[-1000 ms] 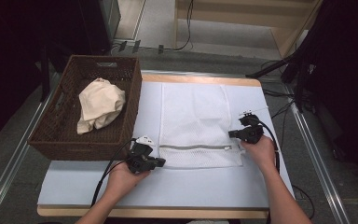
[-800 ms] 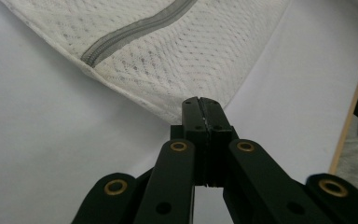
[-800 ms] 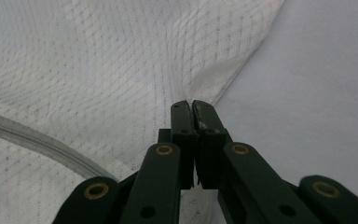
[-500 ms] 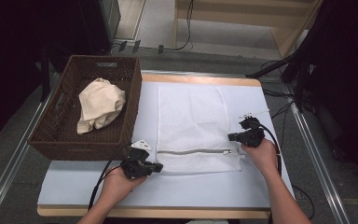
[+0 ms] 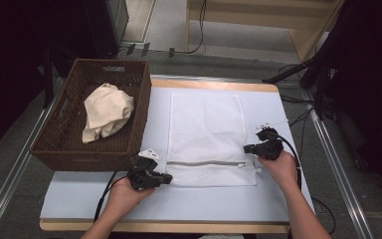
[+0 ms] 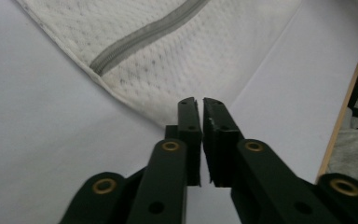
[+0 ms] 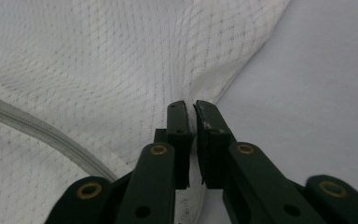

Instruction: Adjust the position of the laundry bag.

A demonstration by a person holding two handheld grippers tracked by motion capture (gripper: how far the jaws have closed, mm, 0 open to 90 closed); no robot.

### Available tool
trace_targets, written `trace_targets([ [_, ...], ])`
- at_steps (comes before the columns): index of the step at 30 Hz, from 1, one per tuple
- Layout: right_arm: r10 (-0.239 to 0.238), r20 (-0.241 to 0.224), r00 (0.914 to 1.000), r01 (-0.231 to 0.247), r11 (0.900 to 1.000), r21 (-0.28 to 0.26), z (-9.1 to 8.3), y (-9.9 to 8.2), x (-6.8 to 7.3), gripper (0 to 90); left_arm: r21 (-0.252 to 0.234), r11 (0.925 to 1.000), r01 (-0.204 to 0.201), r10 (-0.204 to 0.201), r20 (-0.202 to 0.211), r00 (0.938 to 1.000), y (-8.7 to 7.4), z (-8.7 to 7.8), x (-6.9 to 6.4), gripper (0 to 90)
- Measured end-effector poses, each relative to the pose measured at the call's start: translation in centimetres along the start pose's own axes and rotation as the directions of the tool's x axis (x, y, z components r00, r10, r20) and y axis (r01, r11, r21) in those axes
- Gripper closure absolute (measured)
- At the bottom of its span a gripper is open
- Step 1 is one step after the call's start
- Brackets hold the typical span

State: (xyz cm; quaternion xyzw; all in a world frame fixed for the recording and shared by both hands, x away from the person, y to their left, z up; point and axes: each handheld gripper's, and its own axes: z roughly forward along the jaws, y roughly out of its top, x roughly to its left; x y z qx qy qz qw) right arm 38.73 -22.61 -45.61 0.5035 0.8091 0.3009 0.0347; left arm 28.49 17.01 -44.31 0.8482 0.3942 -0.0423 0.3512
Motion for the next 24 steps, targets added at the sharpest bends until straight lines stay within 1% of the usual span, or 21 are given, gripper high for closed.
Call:
trace_targets([
  [2, -0.001, 0.004, 1.0, 0.001, 0.9998, -0.018, -0.2, 0.0, 0.0, 76.4, -0.013, 0.9998, -0.014, 0.014, -0.005, 0.9999, 0.2, -0.3, -0.1, 78.8],
  [4, -0.003, 0.001, 1.0, 0.003, 0.9984, -0.056, -0.7, 0.0, -0.1, 71.4, -0.017, 0.9993, -0.033, 0.033, -0.009, 0.9994, 0.4, -0.5, -0.4, 74.5],
  [6, -0.017, 0.004, 0.9999, 0.017, 0.9959, -0.089, -1.1, 0.0, 0.0, 64.5, -0.02, 0.9987, -0.046, 0.046, -0.001, 0.9989, 0.6, -0.6, -0.6, 67.0],
  [7, -0.028, 0.011, 0.9996, 0.029, 0.995, -0.095, -1.2, 0.0, 0.0, 63.2, -0.021, 0.9983, -0.055, 0.055, 0.006, 0.9985, 0.8, -0.7, -0.8, 63.5],
  [9, -0.032, 0.004, 0.9995, 0.032, 0.9947, -0.098, -1.3, -0.1, 0.3, 57.8, -0.028, 0.9972, -0.07, 0.07, 0.015, 0.9974, 1.0, -0.8, -1.0, 56.4],
  [11, -0.04, 0.005, 0.9992, 0.04, 0.9942, -0.1, -1.5, -0.3, 0.6, 56.4, -0.032, 0.9963, -0.079, 0.08, 0.025, 0.9965, 1.3, -0.7, -1.2, 49.9],
  [12, -0.042, 0.002, 0.9991, 0.042, 0.9933, -0.107, -1.8, -0.5, 0.9, 54.1, -0.032, 0.9962, -0.081, 0.082, 0.029, 0.9962, 1.4, -0.7, -1.3, 44.7],
  [14, -0.051, 0.004, 0.9987, 0.052, 0.9926, -0.11, -2.0, -0.6, 1.0, 53.7, -0.029, 0.9957, -0.088, 0.089, 0.036, 0.9954, 1.5, -0.6, -1.4, 44.3],
  [16, -0.044, 0.004, 0.999, 0.045, 0.9926, -0.113, -2.3, -0.8, 1.3, 52.1, -0.025, 0.9951, -0.095, 0.096, 0.038, 0.9946, 1.7, -0.6, -1.5, 40.5],
  [18, -0.045, 0.003, 0.999, 0.045, 0.9918, -0.119, -2.6, -1.0, 1.5, 51.1, -0.031, 0.9943, -0.101, 0.103, 0.042, 0.9938, 1.9, -0.6, -1.6, 38.6],
  [20, -0.049, 0.003, 0.9988, 0.049, 0.9911, -0.124, -2.8, -1.2, 1.7, 50.2, -0.05, 0.9934, -0.103, 0.106, 0.047, 0.9933, 2.1, -0.6, -1.7, 36.6],
  [24, -0.049, 0.001, 0.9988, 0.049, 0.9909, -0.126, -3.2, -1.7, 2.2, 48.3, -0.064, 0.991, -0.117, 0.12, 0.047, 0.9916, 2.5, -0.5, -1.9, 33.5],
])
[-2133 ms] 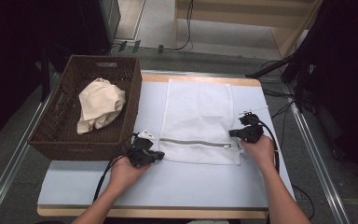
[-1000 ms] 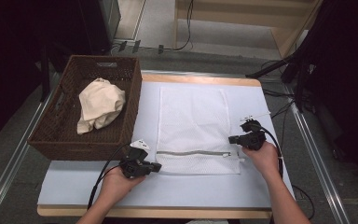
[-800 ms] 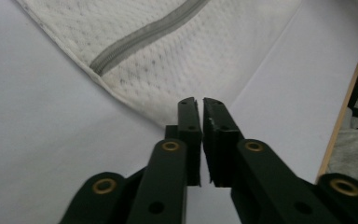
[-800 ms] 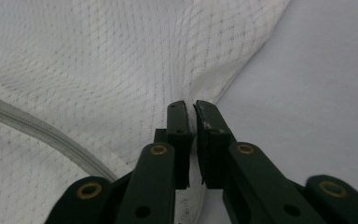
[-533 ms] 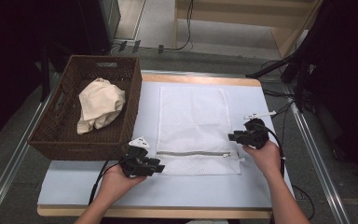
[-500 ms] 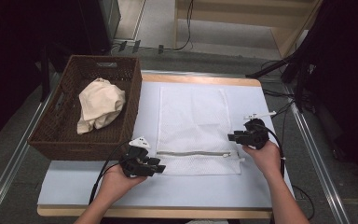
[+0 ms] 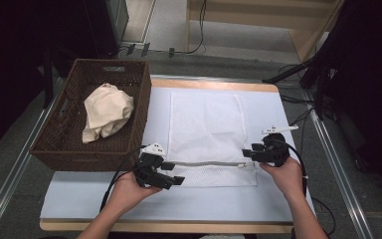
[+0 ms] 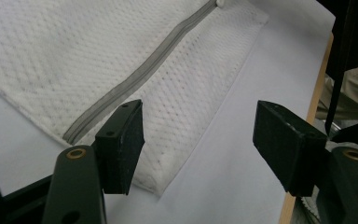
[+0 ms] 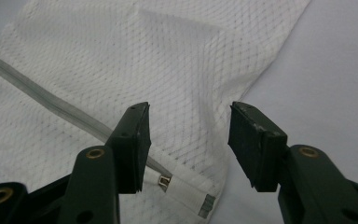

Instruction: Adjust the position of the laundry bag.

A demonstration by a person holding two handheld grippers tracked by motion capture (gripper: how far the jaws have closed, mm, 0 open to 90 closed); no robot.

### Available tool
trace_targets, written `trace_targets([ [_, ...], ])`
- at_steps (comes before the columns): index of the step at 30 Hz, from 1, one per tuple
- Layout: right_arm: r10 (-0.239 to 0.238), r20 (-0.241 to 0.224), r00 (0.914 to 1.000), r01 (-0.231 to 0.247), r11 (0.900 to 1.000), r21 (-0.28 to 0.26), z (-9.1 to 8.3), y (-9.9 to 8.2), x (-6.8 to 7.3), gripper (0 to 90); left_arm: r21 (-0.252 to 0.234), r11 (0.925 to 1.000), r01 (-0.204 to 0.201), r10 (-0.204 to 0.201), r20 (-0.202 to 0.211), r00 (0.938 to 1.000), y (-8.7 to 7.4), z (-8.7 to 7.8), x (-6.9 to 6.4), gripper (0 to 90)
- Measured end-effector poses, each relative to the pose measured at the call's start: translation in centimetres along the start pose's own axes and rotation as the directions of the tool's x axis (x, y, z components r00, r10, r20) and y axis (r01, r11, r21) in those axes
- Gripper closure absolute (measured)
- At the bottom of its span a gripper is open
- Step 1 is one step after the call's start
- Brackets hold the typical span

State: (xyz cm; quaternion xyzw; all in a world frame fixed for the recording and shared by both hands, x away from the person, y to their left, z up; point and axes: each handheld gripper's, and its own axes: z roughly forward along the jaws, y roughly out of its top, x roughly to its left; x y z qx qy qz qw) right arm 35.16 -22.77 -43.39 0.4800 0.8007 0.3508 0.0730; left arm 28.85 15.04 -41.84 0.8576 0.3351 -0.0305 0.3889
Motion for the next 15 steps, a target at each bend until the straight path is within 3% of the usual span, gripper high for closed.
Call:
trace_targets([
  [15, -0.022, -0.006, 0.9997, 0.022, 0.9994, -0.027, -1.3, -1.6, 0.9, 46.1, 0.016, 0.9994, -0.03, 0.029, 0.042, 0.9987, 1.3, 1.1, -0.5, 32.5],
])
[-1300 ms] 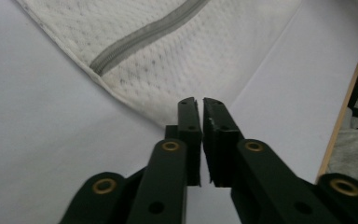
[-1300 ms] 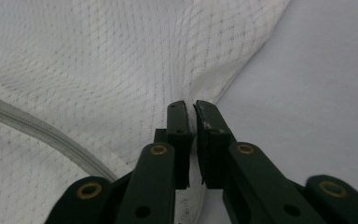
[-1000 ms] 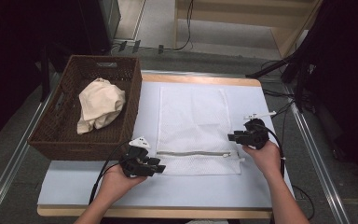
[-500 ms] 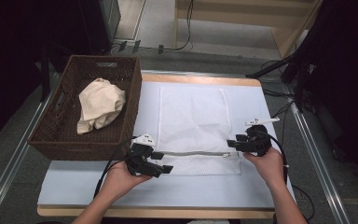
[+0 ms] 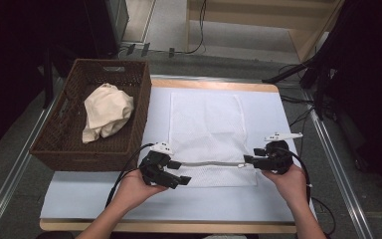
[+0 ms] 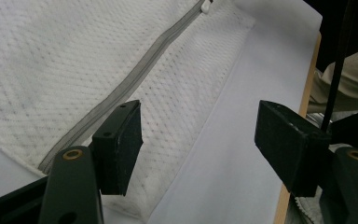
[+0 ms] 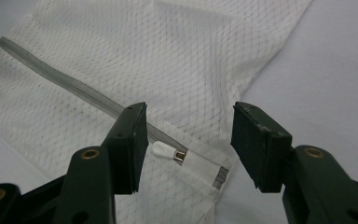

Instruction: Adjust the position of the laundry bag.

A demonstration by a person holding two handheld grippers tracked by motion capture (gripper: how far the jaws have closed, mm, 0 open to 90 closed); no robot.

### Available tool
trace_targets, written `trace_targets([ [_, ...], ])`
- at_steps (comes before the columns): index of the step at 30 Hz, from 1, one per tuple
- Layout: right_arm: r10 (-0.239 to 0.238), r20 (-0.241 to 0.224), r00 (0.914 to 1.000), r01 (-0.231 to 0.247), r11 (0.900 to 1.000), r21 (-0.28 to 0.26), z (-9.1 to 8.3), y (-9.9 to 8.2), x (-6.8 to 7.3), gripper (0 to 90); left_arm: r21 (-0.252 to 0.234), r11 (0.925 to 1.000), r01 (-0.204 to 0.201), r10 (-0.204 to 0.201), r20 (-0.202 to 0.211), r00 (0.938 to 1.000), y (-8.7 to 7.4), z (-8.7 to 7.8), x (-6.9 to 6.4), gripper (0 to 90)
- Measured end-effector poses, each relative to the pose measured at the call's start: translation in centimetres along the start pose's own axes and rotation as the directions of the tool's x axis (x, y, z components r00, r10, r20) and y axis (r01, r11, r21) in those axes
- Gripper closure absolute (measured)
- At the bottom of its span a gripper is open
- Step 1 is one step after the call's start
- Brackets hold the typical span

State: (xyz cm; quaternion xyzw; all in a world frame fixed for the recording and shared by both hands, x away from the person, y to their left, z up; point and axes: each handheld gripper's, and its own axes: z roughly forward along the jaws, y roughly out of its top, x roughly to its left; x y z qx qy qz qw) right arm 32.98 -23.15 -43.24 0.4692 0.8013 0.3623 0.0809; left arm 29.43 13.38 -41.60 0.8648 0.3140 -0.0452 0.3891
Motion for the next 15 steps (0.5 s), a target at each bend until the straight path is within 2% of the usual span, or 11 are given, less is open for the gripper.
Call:
trace_targets([
  [7, 0.006, -0.003, 1.0, -0.006, 1.0, -0.004, -0.1, -0.6, 0.0, 46.1, 0.022, 0.9996, -0.02, 0.02, 0.011, 0.9997, 0.7, 0.6, -0.2, 32.5],
  [13, -0.002, 0.003, 1.0, 0.002, 1.0, 0.0, -0.3, -1.1, 0.0, 46.3, 0.016, 0.999, -0.041, 0.041, 0.018, 0.999, 1.2, 1.2, -0.4, 33.0],
  [15, 0.009, 0.002, 1.0, -0.009, 1.0, -0.003, -0.3, -1.3, -0.1, 46.6, 0.017, 0.999, -0.042, 0.042, 0.017, 0.999, 1.4, 1.4, -0.5, 33.7],
])
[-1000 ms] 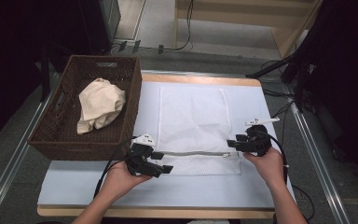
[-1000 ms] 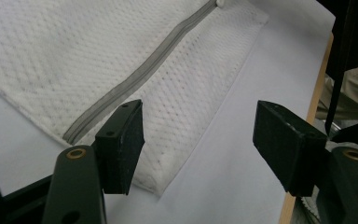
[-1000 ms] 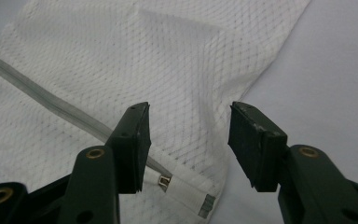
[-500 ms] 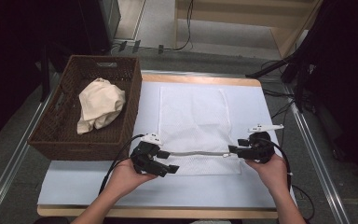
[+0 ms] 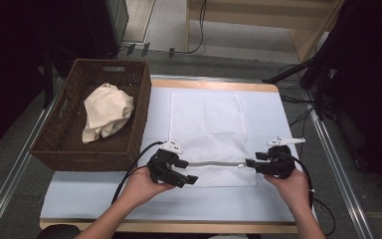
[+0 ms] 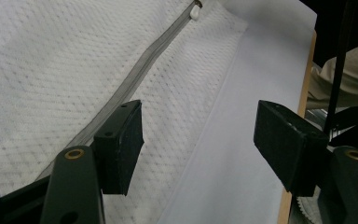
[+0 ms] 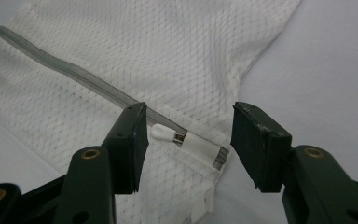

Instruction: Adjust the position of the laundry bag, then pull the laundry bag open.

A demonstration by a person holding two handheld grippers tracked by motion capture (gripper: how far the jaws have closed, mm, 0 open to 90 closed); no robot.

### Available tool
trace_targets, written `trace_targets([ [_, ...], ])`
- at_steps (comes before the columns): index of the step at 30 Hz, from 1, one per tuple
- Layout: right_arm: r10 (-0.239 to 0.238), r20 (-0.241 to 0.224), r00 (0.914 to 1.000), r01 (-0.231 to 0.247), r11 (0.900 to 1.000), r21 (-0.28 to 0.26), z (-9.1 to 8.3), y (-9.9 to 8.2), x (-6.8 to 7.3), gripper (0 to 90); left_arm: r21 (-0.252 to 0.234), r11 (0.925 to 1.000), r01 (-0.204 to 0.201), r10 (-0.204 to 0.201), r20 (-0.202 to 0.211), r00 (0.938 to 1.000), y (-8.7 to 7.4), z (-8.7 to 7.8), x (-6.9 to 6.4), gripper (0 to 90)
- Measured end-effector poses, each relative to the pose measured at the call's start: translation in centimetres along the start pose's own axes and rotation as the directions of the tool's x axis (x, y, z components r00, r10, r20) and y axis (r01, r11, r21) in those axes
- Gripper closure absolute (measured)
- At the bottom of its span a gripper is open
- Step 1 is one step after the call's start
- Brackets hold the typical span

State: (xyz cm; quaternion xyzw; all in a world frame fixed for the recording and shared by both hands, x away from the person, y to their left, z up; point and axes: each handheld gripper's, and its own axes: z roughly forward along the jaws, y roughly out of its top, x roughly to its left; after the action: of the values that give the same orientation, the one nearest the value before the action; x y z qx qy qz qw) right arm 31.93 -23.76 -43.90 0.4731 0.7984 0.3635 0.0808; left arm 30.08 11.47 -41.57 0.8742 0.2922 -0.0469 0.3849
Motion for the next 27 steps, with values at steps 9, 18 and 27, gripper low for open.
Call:
trace_targets([
  [9, 0.014, 0.015, 0.9998, -0.014, 0.9999, -0.007, -0.3, -0.7, -0.4, 47.8, 0.008, 0.9998, -0.019, 0.019, 0.005, 0.9998, 0.6, 0.8, -0.2, 35.8],
  [18, 0.038, 0.032, 0.9988, -0.039, 0.9991, 0.017, 0.0, -1.5, -1.0, 50.5, 0.021, 0.9994, -0.029, 0.028, 0.012, 0.9995, 1.2, 1.6, -0.2, 36.0],
  [27, 0.059, 0.037, 0.9976, -0.06, 0.997, 0.049, 1.0, -1.8, -1.5, 53.1, 0.009, 0.9999, -0.014, 0.014, 0.017, 0.9998, 1.7, 2.7, 0.0, 35.9],
])
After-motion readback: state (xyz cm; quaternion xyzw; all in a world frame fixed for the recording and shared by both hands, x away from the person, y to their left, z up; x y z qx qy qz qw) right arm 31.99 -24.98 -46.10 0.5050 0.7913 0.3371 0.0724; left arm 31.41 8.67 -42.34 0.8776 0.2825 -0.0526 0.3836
